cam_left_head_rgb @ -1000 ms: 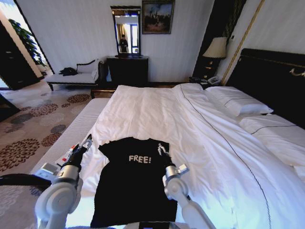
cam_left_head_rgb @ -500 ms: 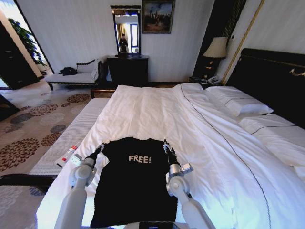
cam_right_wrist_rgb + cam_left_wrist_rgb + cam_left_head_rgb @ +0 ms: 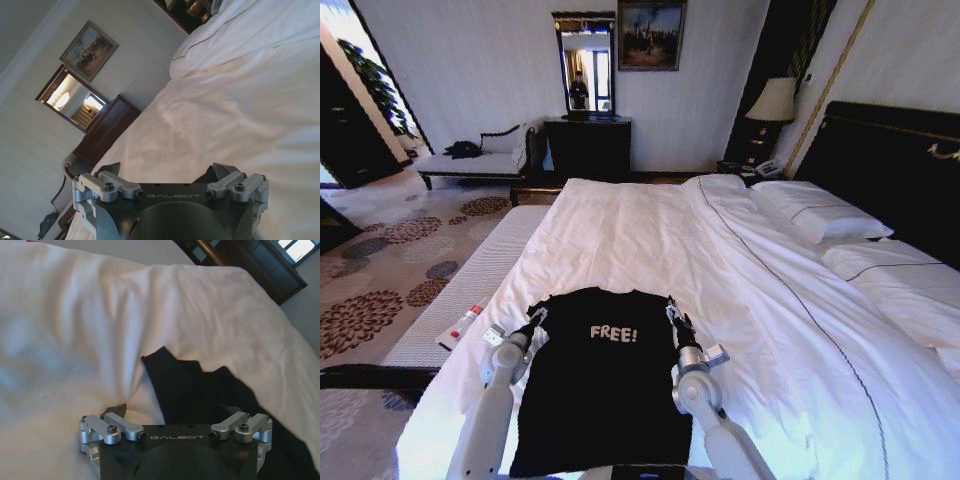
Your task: Fold the clothes on the bed.
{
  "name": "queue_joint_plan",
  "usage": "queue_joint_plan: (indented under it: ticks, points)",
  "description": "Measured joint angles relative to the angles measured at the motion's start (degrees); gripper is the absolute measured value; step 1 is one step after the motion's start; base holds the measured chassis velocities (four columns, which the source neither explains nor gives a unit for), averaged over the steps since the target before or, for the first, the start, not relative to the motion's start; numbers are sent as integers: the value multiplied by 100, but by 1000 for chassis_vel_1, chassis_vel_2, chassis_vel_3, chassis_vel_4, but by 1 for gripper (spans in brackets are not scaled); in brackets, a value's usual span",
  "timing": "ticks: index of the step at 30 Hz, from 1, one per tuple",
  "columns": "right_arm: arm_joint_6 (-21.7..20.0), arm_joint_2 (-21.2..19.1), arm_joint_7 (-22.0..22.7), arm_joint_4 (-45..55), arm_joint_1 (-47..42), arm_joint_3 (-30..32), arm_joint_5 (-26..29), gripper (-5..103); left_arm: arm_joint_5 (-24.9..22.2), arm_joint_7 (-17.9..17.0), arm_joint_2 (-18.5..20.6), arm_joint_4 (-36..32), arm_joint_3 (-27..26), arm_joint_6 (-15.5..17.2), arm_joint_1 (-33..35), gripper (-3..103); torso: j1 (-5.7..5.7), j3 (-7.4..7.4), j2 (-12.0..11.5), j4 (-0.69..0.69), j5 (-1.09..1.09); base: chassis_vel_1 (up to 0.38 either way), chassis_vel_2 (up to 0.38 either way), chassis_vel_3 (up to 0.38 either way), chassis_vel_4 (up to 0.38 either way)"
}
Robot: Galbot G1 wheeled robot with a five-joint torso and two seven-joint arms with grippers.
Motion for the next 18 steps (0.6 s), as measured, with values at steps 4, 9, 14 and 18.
queue_joint_plan:
  ticks: [4,9,14,18]
  points:
    - [4,38,21,-46,-3,2,-50,100,28,-32,49,-190,-51,39,259,100,-1,0,0,1,1,0,0,0,0]
    - [-3,42,93,-48,-11,0,-81,100,81,-89,179,-247,-167,44,477,100,-2,-1,1,1,0,0,0,0,0]
    - [-32,15,150,-50,5,6,-87,100,50,-198,301,-426,-299,102,603,100,-1,0,0,2,-2,0,0,0,0]
    - [-40,-2,165,-53,-1,6,-93,100,-26,-209,405,-840,-385,164,657,100,-1,0,0,3,-1,0,0,0,0]
